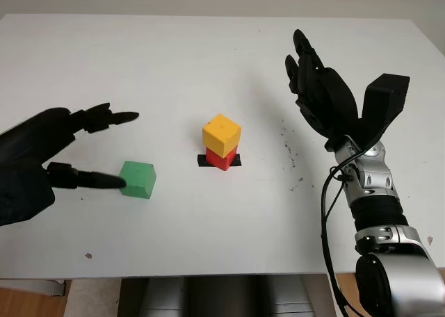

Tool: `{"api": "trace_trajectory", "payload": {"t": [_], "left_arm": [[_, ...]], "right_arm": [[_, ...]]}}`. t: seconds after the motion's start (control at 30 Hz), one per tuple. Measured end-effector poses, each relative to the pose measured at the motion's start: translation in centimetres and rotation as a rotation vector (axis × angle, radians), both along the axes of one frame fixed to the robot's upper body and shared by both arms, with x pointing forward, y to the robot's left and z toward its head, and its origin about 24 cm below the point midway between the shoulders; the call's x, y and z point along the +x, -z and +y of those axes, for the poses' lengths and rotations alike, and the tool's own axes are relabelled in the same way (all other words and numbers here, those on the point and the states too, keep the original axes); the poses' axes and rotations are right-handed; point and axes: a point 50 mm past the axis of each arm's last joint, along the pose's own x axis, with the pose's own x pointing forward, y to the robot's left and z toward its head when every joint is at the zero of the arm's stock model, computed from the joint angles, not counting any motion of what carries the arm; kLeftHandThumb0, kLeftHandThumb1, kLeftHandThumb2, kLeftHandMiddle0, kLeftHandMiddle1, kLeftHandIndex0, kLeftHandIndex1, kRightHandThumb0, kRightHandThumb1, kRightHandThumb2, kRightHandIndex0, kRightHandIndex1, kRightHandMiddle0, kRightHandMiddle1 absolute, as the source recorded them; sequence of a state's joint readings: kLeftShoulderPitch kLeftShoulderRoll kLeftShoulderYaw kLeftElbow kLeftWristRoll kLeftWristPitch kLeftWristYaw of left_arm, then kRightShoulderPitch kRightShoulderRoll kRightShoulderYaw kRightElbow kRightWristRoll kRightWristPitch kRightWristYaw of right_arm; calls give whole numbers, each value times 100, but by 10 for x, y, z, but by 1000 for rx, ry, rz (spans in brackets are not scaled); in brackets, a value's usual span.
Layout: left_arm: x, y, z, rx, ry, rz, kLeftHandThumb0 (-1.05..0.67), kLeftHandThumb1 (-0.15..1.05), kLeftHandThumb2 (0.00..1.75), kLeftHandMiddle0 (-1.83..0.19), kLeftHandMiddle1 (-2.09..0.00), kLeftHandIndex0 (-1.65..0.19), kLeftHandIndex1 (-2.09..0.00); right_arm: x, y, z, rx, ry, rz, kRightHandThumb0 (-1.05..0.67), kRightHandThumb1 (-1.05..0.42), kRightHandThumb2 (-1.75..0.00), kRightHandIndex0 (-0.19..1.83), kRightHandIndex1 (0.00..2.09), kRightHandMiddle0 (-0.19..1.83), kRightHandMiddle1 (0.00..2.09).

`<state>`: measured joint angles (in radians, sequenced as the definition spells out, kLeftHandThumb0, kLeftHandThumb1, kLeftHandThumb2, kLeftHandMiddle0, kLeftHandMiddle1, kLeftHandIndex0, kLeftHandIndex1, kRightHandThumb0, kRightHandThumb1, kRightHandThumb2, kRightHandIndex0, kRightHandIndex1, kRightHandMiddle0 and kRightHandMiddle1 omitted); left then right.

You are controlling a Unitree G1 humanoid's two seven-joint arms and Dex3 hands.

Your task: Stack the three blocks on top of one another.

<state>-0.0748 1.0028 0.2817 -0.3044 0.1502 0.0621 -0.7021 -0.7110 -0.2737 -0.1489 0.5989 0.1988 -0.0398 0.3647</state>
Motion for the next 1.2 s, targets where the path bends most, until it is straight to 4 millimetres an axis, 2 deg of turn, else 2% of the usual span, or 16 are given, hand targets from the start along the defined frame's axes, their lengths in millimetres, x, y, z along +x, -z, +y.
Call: {"api": "trace_trajectory", "payload": {"t": [0.37, 0.5, 1.0, 1.2], "left_arm": [[4, 12, -4, 126, 47, 48, -68, 83, 5, 9, -4, -33, -6], [6, 16, -5, 168, 45, 13, -69, 84, 6, 9, -5, -33, -6], [14, 35, -5, 112, 12, -172, -70, 88, 6, 2, -6, -46, -12], [15, 41, -3, 107, -1, -152, -71, 88, 5, 5, -5, -45, -13]], "right_arm": [[0, 3, 13, 14, -16, 6, -73, -105, -88, -19, 0, -19, 0], [-1, 5, 14, 4, -22, 9, -72, -105, -89, -19, 0, -19, 0], [-1, 4, 14, -5, -39, 7, -72, -105, -88, -19, 0, -19, 0], [-1, 4, 14, -9, -46, 6, -72, -105, -85, -19, 0, -19, 0]]}}
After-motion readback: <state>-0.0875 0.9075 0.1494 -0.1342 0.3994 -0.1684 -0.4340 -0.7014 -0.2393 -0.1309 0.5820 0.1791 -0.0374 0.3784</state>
